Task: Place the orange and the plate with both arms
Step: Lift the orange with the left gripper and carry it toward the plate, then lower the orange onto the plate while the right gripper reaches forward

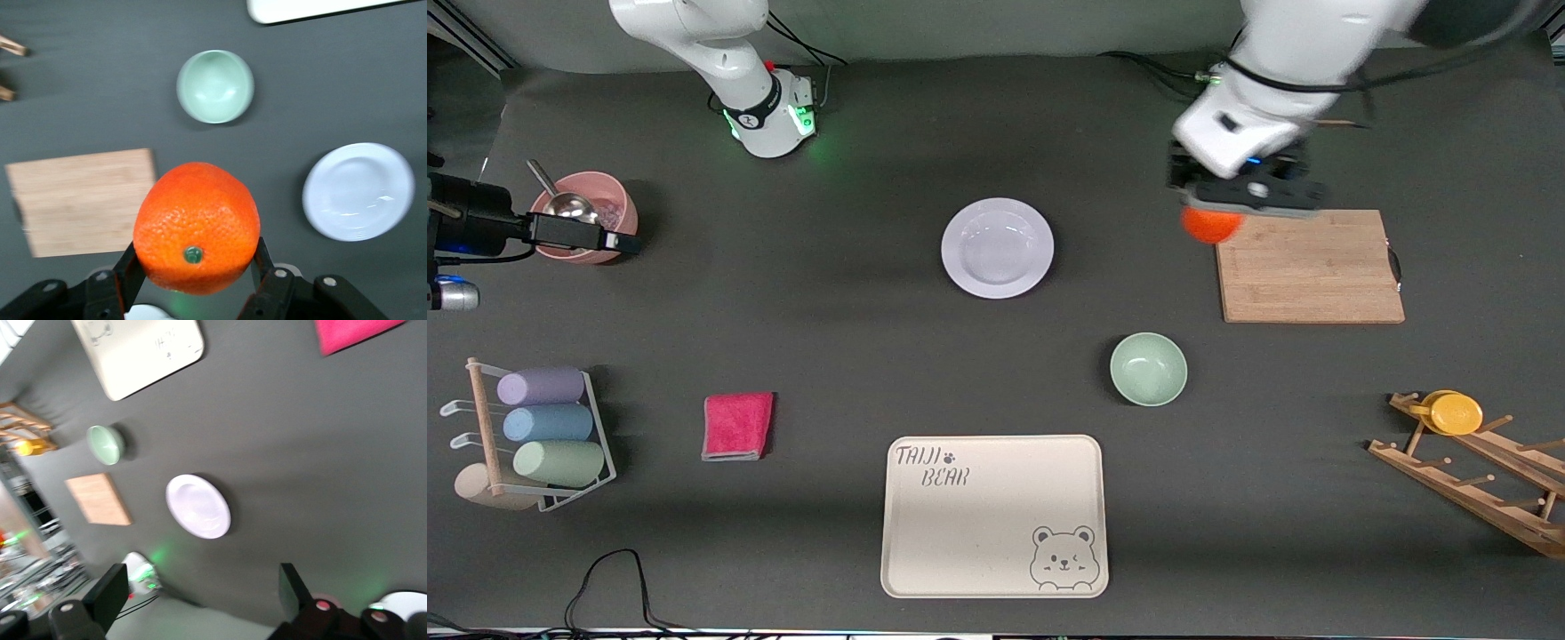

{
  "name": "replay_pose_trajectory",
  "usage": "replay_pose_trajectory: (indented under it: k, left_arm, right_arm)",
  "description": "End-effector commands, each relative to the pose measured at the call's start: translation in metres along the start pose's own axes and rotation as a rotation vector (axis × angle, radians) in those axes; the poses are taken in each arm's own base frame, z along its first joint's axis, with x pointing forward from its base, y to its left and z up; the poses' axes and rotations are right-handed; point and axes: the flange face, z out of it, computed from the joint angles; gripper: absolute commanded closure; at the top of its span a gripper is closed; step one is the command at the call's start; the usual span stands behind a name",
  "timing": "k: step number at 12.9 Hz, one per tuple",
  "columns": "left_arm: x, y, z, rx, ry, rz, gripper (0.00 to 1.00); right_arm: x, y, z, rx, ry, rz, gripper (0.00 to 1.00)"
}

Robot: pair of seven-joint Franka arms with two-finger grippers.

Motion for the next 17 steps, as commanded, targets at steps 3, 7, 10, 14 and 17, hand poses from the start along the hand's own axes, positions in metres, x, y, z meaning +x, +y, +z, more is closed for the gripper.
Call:
replay_pose_trajectory:
  k: [3,7,10,14,17]
  left_arm:
    - [-0.046,0.147,0.021,-0.049,0.06,-0.084,0.85]
    - [-0.047,0.195,0.063,-0.039,-0.003,-0.101,0.86]
    - [-0.018,0.204,0.121,-0.081,-0.078,-0.093,0.86]
    - [0.005,0.207,0.222,-0.096,-0.12,-0.101,0.86]
    - [-0.027,0.219,0.282,-0.095,-0.095,-0.107,0.86]
  right_arm:
    - [0.013,0.018,0.026,0.172,-0.056,-0.102,0.0]
    - [0.029,0.056,0.07,0.288,-0.081,-0.162,0.0]
    - [0.037,0.087,0.114,0.365,-0.077,-0.25,0.0]
    - [0.051,0.125,0.179,0.466,-0.114,-0.316,0.0]
    - [0.039,0.158,0.222,0.511,-0.1,-0.3,0.0]
